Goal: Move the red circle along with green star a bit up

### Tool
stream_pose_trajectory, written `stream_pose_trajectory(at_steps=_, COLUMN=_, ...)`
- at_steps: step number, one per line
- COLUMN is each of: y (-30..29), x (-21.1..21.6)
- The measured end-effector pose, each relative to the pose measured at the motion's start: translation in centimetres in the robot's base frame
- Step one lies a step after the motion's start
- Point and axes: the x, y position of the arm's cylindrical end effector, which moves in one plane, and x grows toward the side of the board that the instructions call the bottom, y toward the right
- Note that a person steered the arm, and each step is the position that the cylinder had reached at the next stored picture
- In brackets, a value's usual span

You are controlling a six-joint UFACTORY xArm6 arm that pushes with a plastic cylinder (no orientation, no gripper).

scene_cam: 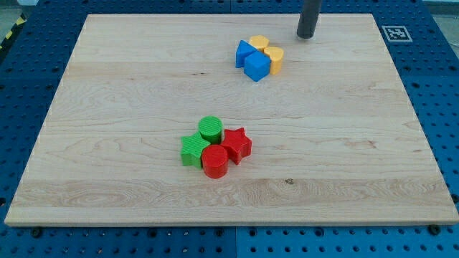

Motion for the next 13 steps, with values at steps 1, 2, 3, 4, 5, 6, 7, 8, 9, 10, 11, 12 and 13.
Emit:
stream_pose_trajectory(at_steps=1, y=0.0, x=0.0)
stream_pose_trajectory(at_steps=2, y=0.0, x=1.3)
stream_pose_trajectory(at_steps=3, y=0.0, x=7.4)
stream_pose_trajectory(at_steps=4, y=0.0, x=13.7)
stream_pose_trajectory(at_steps=5, y=0.0, x=15.4)
stream_pose_trajectory(at_steps=6, y=-1.6, x=15.8)
stream_pose_trajectory(at_steps=7, y=-3.4, x=16.2)
stream_pose_trajectory(at_steps=8, y=-2.4, x=20.7)
stream_pose_trajectory(at_steps=9, y=-3.9, x=26.8)
stream_pose_trajectory(at_steps=10, y=-7.4, x=30.4)
stream_pose_trajectory(at_steps=11, y=-10.7, x=30.9)
stream_pose_trajectory(at_steps=12, y=-10.9, x=30.9)
stream_pose_trajectory(at_steps=13, y=-12.1, x=30.9)
